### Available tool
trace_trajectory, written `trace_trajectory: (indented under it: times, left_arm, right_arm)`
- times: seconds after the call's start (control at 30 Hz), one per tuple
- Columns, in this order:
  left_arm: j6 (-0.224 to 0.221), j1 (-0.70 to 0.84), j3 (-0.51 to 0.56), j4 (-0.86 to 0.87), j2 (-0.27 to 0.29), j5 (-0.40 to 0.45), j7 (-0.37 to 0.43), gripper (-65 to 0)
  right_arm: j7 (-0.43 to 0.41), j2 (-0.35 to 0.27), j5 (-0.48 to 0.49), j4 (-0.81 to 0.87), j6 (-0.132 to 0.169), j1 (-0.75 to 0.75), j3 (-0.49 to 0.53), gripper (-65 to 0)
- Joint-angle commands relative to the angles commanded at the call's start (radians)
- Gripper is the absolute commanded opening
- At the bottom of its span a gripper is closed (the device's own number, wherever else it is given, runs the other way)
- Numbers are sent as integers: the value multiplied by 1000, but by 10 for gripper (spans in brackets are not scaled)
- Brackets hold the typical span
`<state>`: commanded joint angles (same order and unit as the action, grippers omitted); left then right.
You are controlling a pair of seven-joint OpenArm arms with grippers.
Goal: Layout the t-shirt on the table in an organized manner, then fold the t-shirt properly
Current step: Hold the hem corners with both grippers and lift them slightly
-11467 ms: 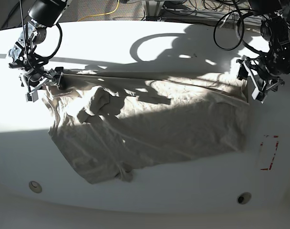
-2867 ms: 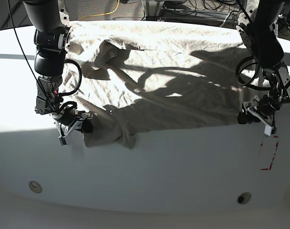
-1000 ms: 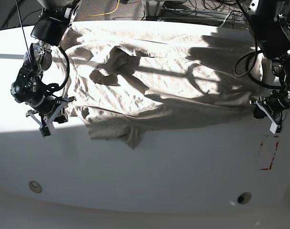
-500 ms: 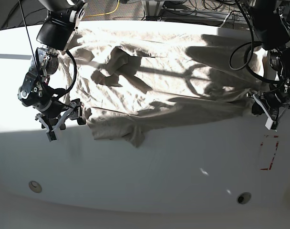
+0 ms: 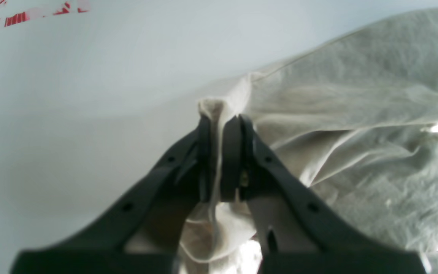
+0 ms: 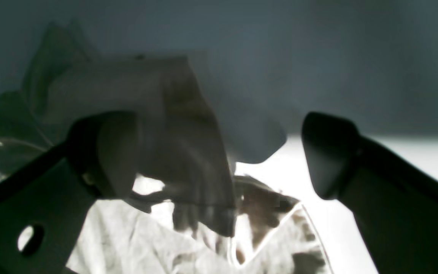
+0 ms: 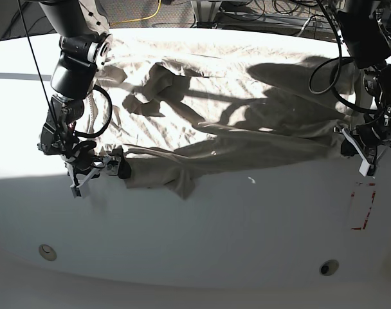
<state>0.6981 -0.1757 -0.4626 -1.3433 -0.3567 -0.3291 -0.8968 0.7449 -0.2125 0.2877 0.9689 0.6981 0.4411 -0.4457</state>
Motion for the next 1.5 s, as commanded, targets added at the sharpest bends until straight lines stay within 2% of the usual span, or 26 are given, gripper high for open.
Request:
trace_trajectory:
  times: [0.27, 0.53, 0.6, 0.67, 0.73, 0.77, 0.8, 0.9, 0.97, 1.03, 1.13, 1.23, 1.5]
  left_arm:
    - [0, -2, 0, 0, 0, 0, 0, -650]
    - [0, -2, 0, 0, 2, 0, 0, -650]
    - [0, -2, 0, 0, 2, 0, 0, -650]
    - [0, -2, 0, 0, 2, 0, 0, -650]
    - [0, -2, 0, 0, 2, 0, 0, -650]
    - [0, -2, 0, 0, 2, 0, 0, -650]
    - [0, -2, 0, 0, 2, 0, 0, -650]
    - [0, -2, 0, 0, 2, 0, 0, -650]
    - [0, -2, 0, 0, 2, 0, 0, -650]
    - [0, -2, 0, 0, 2, 0, 0, -650]
    - [0, -5, 0, 0, 17, -2, 0, -650]
    - [0, -21, 0, -2, 29, -2, 0, -650]
    - [0, -75, 2, -2, 49, -2, 0, -650]
  right_arm:
    - [0, 20, 6, 2, 0, -8, 132, -36]
    - [-2, 44, 6, 2, 0, -21, 150, -38]
    - [-3, 46, 6, 2, 0, -21, 150, -59]
    - [-3, 46, 6, 2, 0, -21, 150, -135]
    - [-11, 46, 6, 2, 0, -20, 150, -243]
    - [-20, 46, 6, 2, 0, -18, 150, -323]
    - [-34, 46, 3, 2, 0, -18, 152, -434]
    - [-48, 46, 2, 0, 0, -17, 153, -644]
    - [-48, 44, 2, 0, 0, -14, 155, -650]
    - [-48, 44, 2, 2, 0, -6, 155, -623]
    - [-35, 41, 2, 3, 0, 6, 155, -650]
    - [-9, 20, 3, 35, 0, 14, 155, -650]
    - [129, 5, 5, 219, 0, 23, 155, -650]
